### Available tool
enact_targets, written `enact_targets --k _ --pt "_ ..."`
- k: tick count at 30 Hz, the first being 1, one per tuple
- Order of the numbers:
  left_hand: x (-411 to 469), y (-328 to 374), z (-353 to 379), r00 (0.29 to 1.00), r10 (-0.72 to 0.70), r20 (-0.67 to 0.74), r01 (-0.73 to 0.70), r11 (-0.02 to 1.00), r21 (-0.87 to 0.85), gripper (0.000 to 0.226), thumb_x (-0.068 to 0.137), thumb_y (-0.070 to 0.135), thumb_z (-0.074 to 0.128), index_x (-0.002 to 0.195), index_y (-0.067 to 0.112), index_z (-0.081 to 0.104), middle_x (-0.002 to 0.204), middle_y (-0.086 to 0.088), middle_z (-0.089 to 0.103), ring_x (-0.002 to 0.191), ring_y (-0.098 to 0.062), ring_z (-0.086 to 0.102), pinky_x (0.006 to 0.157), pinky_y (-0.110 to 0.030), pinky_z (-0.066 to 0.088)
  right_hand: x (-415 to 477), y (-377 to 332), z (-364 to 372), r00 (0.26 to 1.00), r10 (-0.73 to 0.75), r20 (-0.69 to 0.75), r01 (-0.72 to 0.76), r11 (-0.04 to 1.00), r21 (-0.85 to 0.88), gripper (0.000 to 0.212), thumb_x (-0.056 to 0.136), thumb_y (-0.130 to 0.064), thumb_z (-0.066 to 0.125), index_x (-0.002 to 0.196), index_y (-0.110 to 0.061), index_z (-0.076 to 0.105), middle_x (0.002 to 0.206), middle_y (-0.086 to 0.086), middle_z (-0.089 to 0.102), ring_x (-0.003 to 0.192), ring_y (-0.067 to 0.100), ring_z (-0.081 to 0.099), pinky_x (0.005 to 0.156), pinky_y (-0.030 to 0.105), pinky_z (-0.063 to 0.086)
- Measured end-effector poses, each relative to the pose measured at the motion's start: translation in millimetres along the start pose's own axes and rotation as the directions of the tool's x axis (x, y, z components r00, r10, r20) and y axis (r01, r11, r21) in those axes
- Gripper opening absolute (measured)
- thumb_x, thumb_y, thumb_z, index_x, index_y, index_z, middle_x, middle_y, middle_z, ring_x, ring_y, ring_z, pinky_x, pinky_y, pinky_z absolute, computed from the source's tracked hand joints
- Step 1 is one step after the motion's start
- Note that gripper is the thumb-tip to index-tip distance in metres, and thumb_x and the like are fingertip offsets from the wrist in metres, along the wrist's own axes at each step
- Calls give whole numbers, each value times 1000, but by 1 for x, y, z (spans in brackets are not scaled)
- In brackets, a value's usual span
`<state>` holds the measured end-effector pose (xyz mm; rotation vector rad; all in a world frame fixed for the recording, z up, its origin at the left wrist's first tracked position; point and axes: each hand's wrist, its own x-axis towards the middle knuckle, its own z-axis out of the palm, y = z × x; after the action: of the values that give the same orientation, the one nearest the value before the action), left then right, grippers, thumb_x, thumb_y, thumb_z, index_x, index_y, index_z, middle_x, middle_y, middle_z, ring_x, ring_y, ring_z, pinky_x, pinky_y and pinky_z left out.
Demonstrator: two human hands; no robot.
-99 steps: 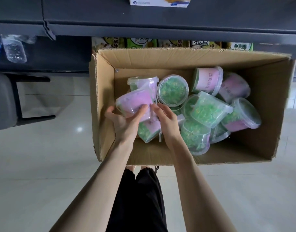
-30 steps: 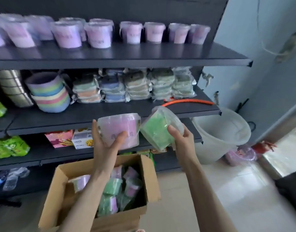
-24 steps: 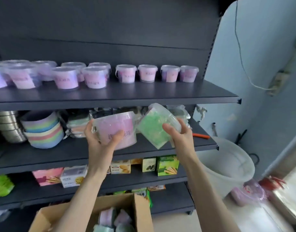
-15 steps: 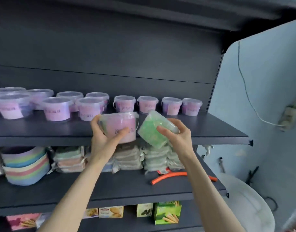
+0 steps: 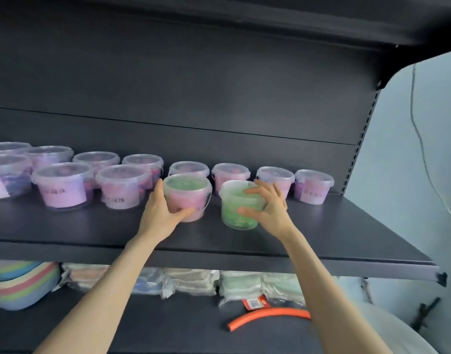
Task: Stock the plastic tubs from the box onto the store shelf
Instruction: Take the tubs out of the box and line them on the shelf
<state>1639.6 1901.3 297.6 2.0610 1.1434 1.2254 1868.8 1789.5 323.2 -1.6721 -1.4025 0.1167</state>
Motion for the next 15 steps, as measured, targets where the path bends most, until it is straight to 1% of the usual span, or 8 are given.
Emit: enact_targets --k 1,3,6,9,10,12,14,15 --pt "0 -1 2 1000 8 -30 -6 998 65 106 68 34 81 146 8 15 148 -15 30 134 -31 31 106 -47 34 5 2 -3 1000 25 -5 -25 991 -135 47 70 -37 81 112 -39 60 149 -6 29 142 23 11 116 42 6" --pt "-3 1 5 982 134 -130 -103 970 221 103 69 33 81 147 10 18 148 -18 26 135 -35 26 105 -49 33 9 4 -5 999 -25 -31 12 930 -366 63 68 -51 77 125 -44 53 150 -1 17 139 26 9 112 44 5" --pt "-2 7 11 912 384 -145 -308 873 379 74 68 24 81 133 12 46 137 -15 43 128 -34 36 100 -49 34 9 -6 11 986 -153 -58 102 853 -512 78 59 -72 68 128 -42 48 136 3 27 122 27 25 101 42 17" --pt "2 12 18 904 415 -99 -334 834 439 54 67 20 82 115 9 61 121 -12 57 119 -35 47 93 -47 37 10 -15 26 981 -179 -73 102 801 -590 66 71 -68 63 126 -33 55 130 3 44 116 29 35 95 40 26" --pt "3 12 19 908 408 -99 -326 833 447 52 67 21 82 113 10 62 118 -11 58 115 -35 49 91 -46 38 12 -14 25 979 -192 -71 125 833 -540 57 77 -59 65 125 -28 58 129 3 49 119 30 38 98 40 28" --pt "4 10 19 908 407 -105 -320 831 455 51 67 22 82 112 11 62 116 -10 59 111 -34 51 89 -45 39 12 -7 12 983 -181 -15 171 951 -257 40 83 -38 69 120 -22 63 132 -1 53 134 29 34 111 40 21" --pt "4 10 18 903 414 -113 -322 828 459 50 67 22 81 113 11 62 117 -9 59 111 -33 51 89 -45 39 8 2 -4 993 -101 59 103 994 -38 35 83 -32 71 117 -31 63 145 -7 42 146 24 9 116 42 -2" --pt "4 10 18 902 417 -115 -323 825 464 50 68 22 81 113 11 61 117 -9 59 111 -33 51 89 -45 40 7 5 -9 997 -60 50 63 996 -66 35 80 -38 72 114 -37 63 149 -7 34 146 21 2 114 42 -8"
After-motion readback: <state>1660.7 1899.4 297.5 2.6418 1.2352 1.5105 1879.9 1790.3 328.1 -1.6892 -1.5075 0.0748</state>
